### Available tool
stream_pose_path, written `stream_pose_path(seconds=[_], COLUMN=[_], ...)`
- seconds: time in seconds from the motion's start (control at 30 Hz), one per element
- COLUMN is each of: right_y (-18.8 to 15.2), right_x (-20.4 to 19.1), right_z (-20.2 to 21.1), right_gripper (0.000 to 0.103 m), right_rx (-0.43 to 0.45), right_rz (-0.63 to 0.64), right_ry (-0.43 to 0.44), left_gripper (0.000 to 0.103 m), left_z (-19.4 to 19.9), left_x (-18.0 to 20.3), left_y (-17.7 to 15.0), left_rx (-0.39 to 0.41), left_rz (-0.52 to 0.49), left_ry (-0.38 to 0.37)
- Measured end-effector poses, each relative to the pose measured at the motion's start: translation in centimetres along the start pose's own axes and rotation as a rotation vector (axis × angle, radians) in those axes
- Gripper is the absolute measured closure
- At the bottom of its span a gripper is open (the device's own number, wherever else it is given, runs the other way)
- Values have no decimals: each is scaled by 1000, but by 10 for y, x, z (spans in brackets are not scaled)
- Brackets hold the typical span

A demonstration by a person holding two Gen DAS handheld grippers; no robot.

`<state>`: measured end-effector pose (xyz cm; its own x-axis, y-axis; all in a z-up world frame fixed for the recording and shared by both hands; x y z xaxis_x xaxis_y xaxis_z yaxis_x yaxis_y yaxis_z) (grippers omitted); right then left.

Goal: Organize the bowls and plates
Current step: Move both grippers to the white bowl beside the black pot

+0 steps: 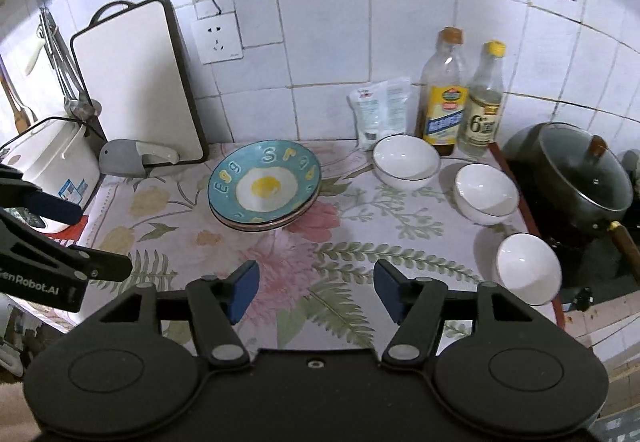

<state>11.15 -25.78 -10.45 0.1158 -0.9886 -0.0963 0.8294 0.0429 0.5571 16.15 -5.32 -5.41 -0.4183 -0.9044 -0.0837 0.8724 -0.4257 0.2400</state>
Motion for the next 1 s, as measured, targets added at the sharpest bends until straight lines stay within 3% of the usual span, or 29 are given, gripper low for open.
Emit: stream_pose_path(seconds=[0.23, 0.5, 0.77, 1.0], right_y=[-11, -17, -23, -31], right_x=[43, 112, 182, 239], right_z=[22, 24, -8, -55], right_gripper=[33, 33, 32, 30], right_rx=[24, 37, 28, 10], right_rz=[19, 93, 180, 149], right_ry=[4, 14, 3, -39], left_gripper=[26, 25, 25, 25], left_z=[2, -10, -46, -92], left_x=[44, 101, 157, 202], left_y=[11, 46, 90, 126], left_rx=[-8, -16, -36, -41], left_rz=[-64, -91, -91, -34], left_ry=[-4, -9, -30, -121])
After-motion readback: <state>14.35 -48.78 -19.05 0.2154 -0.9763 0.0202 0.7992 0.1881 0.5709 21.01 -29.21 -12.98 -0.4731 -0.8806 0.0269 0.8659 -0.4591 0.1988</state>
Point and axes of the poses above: each gripper's, at about its wrist camera, not at the fingertips, and z roughly against the way its jaws point, x to its right, y to its top, the point moved 6 cm from there along -z, roughly the way its jaws point, and after that the axes turned 10 degrees about -x, right-handed, at the moved point
